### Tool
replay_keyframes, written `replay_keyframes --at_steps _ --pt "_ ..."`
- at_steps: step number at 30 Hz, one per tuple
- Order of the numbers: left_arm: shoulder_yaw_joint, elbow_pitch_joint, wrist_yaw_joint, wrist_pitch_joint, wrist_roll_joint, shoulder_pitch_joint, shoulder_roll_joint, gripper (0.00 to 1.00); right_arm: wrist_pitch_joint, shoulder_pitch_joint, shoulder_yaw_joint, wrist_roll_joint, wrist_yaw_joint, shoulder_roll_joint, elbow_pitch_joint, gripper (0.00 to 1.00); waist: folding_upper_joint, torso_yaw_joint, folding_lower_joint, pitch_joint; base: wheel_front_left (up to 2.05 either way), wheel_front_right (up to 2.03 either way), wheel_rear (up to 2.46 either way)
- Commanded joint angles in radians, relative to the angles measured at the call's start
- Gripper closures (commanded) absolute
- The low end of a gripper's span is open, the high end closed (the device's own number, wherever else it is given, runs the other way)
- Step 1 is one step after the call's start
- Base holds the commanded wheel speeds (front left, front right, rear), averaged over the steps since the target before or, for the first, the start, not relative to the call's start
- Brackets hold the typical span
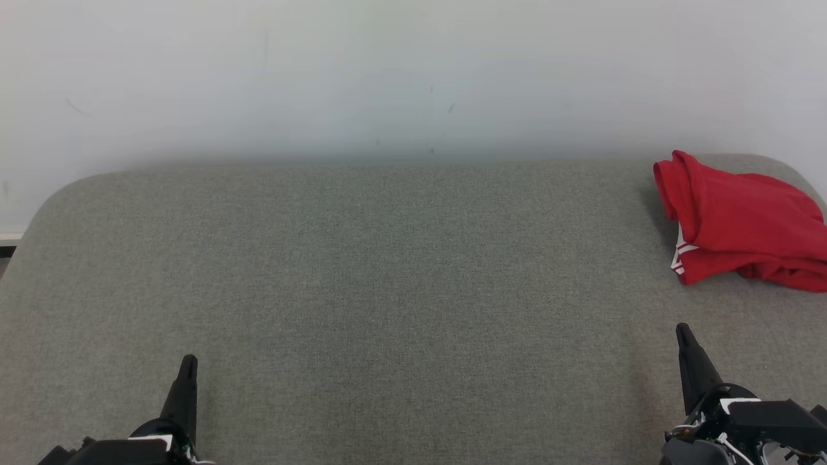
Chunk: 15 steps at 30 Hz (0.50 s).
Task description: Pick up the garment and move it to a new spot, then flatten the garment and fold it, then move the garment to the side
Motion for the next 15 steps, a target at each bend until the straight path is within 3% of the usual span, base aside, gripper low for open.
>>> replay_keyframes --at_steps 1,15 --pt "0.002 0.001 -0.003 0.000 -0.006 -0.009 -0.002 1.00 0.002 -0.007 -0.002 -0.006 0.001 0.003 0.000 1.00 -0.0001 0.000 0.0000 0.000 0.00 0.00 0.00" --pt "0.002 0.000 -0.003 0.000 -0.005 -0.009 -0.002 1.00 0.005 -0.008 -0.005 -0.007 0.001 0.005 0.001 1.00 -0.0001 0.000 0.0000 0.000 0.00 0.00 0.00"
